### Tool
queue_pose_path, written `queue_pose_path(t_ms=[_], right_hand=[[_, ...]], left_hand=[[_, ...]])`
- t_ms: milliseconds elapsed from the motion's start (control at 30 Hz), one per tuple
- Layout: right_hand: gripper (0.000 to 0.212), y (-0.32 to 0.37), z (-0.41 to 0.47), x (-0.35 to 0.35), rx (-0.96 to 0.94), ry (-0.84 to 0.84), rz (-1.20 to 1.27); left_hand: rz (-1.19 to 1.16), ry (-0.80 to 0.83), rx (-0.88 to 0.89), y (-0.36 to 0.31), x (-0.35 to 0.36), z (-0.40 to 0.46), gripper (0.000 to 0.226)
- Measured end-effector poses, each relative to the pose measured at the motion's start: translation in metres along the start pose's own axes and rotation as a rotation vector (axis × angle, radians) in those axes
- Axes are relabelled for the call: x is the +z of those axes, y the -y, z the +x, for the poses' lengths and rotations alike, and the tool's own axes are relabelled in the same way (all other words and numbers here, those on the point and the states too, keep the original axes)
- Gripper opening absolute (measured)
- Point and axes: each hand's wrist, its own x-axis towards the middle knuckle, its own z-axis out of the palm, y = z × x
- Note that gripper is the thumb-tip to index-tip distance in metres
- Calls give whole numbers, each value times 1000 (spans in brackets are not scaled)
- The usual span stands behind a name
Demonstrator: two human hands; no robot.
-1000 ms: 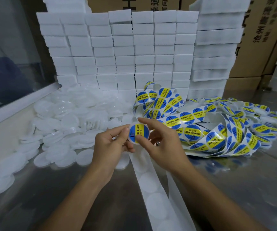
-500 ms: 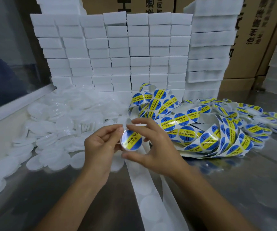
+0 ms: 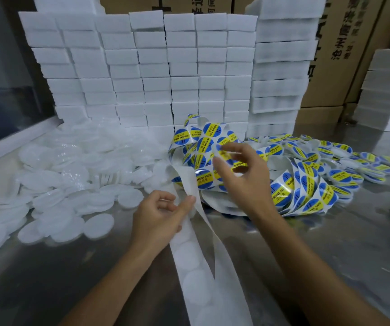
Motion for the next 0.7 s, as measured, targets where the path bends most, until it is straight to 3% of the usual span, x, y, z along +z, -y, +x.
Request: queue_pose_path(t_ms=[167,300,467,700], right_hand=[[20,-30,49,-40,53,-127,-258],[30,-61,94,-70,127,-125,-457],[31,-102,129,-100,253,-44,-756],[24,-132,144,-108,409,-27,-893]], left_hand=[[-61,74,-24,6,9,3,7],[-77,94,-29,10,12,2,25],[-54,73,16,17,13,6,26],[-51,65,24,19,13,7,29]])
